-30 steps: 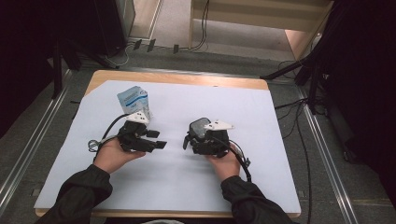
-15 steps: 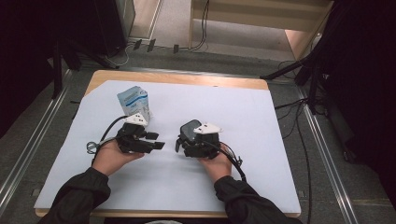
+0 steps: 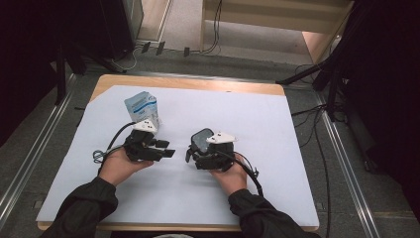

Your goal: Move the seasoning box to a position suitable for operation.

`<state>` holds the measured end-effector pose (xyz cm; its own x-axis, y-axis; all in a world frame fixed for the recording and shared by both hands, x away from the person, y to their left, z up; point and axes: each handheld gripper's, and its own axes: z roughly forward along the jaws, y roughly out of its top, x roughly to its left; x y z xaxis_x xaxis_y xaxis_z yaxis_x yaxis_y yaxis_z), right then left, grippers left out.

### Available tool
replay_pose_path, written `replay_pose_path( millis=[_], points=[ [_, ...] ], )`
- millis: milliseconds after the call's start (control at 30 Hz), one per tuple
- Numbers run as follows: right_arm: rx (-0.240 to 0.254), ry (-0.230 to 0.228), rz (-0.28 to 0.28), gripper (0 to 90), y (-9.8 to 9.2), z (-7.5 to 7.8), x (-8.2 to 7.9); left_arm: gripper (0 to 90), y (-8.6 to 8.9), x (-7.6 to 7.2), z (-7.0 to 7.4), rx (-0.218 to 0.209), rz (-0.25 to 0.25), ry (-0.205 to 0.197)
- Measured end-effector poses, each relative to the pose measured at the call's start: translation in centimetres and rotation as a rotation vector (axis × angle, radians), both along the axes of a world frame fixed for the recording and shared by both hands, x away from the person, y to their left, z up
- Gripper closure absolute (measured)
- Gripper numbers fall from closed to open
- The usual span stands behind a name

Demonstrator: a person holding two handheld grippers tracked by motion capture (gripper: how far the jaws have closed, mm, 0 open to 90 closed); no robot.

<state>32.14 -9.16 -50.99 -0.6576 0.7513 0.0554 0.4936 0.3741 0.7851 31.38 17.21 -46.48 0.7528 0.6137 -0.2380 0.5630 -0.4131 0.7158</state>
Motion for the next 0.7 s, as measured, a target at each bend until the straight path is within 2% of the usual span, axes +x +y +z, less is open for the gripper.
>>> replay_pose_path(
  millis=[133, 400, 533, 567, 600, 633, 700],
  points=[
    [0.018, 0.031, 0.001, 9.9, -0.8, 0.1, -0.5, 60.7, 0.0, 0.1, 0.2, -0.003, -0.01, 0.001],
    [0.032, 0.018, 0.02, 12.2, -2.4, 1.2, -2.0, 67.3, -0.1, 0.3, 0.3, -0.007, -0.025, -0.005],
    [0.054, 0.042, 0.016, 15.2, -3.8, 1.8, -2.7, 75.4, -0.3, 0.5, 0.4, -0.021, -0.041, 0.006],
    [0.061, 0.038, 0.015, 18.8, -4.4, 2.2, -2.9, 76.5, -0.4, 0.4, 0.5, -0.012, -0.046, 0.0],
    [0.061, 0.038, 0.015, 18.8, -4.4, 2.2, -2.9, 76.5, -0.6, 0.4, 0.5, -0.024, -0.057, -0.01],
    [0.06, 0.02, 0.032, 27.2, -4.9, 2.5, -3.0, 79.2, -0.8, 0.4, 0.6, -0.01, -0.071, -0.02],
    [0.061, 0.003, 0.036, 34.9, -5.2, 2.8, -3.1, 84.5, -1.1, 0.5, 0.7, -0.002, -0.078, -0.033]
  ],
)
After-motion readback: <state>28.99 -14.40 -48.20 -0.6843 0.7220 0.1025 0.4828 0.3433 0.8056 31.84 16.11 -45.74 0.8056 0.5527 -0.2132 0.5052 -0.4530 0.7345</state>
